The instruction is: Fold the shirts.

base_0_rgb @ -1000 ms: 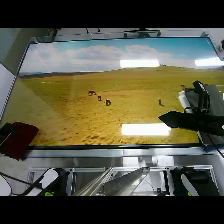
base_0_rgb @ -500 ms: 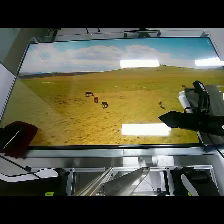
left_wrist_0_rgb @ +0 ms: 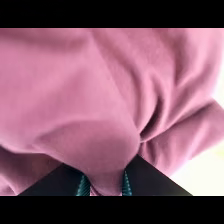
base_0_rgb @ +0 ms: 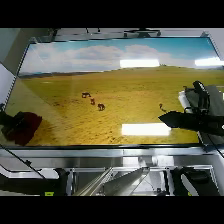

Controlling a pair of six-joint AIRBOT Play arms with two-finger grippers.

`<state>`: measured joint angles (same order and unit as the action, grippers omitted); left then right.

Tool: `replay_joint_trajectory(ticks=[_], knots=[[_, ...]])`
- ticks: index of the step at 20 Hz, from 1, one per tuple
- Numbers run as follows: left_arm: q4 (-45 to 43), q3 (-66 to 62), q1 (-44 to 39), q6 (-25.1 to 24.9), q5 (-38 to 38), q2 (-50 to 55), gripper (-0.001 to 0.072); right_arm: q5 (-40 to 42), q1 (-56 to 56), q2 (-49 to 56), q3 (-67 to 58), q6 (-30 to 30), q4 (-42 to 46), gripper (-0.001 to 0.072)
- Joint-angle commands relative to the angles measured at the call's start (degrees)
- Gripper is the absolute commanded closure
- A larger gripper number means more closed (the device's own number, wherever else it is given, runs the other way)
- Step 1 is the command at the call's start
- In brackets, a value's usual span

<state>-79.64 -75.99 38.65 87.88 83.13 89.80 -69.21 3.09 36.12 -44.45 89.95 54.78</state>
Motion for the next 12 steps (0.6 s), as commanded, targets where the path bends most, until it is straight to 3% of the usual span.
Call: replay_joint_trajectory(ticks=[1, 4, 7, 12], knots=[[14.14, -5.18, -9.70, -2.16, 2.19, -5.46, 0.0679, -0.02, -0.02, -0.02, 0.02, 0.02, 0.00, 0.0694], [24.28, -6.03, -24.09, -4.17, 1.84, -10.80, 0.0678, -0.02, -0.02, -0.02, 0.02, 0.02, 0.02, 0.0693], [23.02, -6.01, -41.68, -4.26, -0.11, -12.13, 0.0678, -0.02, -0.02, -0.02, 0.02, 0.02, 0.00, 0.0693], [16.09, -6.01, -65.53, -3.80, -11.39, -8.15, 0.0678, -0.02, -0.02, -0.02, 0.02, 0.02, 0.00, 0.0693]])
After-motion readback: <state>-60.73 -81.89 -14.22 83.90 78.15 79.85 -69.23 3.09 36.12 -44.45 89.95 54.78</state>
